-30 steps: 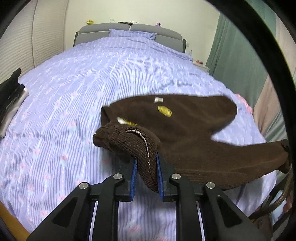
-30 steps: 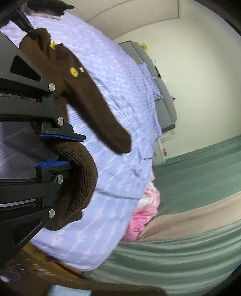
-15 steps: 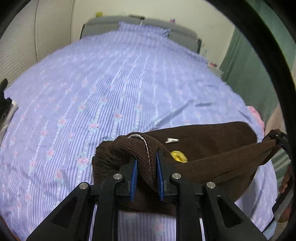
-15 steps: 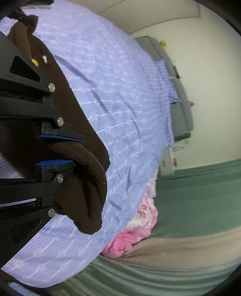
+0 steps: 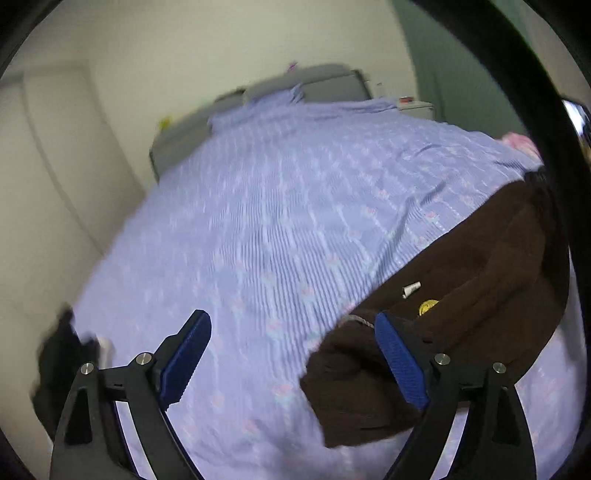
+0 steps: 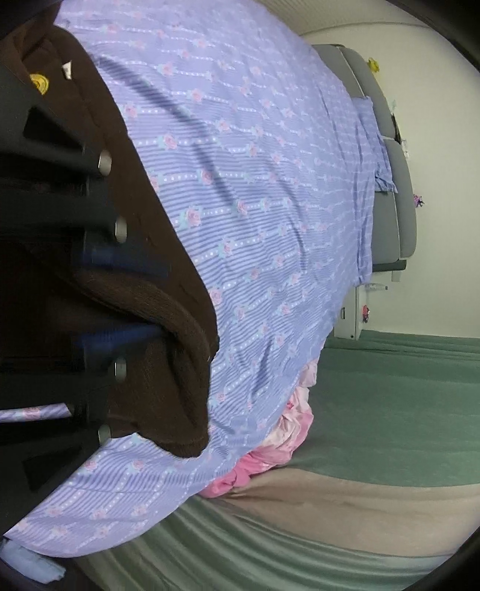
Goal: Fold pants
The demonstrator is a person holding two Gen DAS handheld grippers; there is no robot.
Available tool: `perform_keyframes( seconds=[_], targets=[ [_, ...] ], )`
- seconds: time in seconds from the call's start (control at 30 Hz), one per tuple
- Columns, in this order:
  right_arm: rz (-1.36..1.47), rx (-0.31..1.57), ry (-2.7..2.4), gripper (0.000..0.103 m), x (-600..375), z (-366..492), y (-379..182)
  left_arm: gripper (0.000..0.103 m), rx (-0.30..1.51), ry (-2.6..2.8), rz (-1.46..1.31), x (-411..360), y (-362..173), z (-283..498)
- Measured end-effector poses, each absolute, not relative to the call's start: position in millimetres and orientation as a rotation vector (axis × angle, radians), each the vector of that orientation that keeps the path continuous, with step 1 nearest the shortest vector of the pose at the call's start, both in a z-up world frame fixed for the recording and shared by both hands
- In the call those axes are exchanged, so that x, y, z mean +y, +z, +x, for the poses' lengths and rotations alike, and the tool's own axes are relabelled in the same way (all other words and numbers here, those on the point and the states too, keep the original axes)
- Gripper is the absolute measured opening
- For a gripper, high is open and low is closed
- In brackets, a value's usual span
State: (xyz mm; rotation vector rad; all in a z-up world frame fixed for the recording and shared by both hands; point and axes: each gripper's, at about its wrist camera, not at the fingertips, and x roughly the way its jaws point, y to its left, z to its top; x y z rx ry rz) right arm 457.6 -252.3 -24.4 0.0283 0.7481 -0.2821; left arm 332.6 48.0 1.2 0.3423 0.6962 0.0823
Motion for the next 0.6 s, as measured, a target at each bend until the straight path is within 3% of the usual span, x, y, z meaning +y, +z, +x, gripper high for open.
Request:
perform_keyframes(
  seconds=[0.1, 0.3, 0.47, 0.57, 0.6],
  targets=[
    [-0.014, 0.661, -0.302, 0.076, -249.2, 440.0, -1.0, 0.092, 0.703, -0.054, 0.381, 41.3, 13.9, 348.3],
    [-0.064, 0.613, -0.203, 0.076, -274.7, 405.9, 27.8, 0.091, 0.856, -0.402, 0.306, 28.5, 13.0, 378.8],
    [-0.237, 0.599, -0.157, 0.076, -288.0, 389.2, 14.9, 0.09, 0.909, -0.563, 0.468, -22.1, -9.0, 395.9],
    [-0.213, 0.671, -0.109, 0.076, -307.5, 399.2, -7.1, 0.086, 0.974, -0.593, 0.519, -38.2, -30.4, 407.0],
    [-0.191, 0.689, -0.11, 0.076, -315.0, 402.3, -13.4, 0.079, 1.0, -0.593, 0.528, -42.6, -38.8, 410.9]
  ],
)
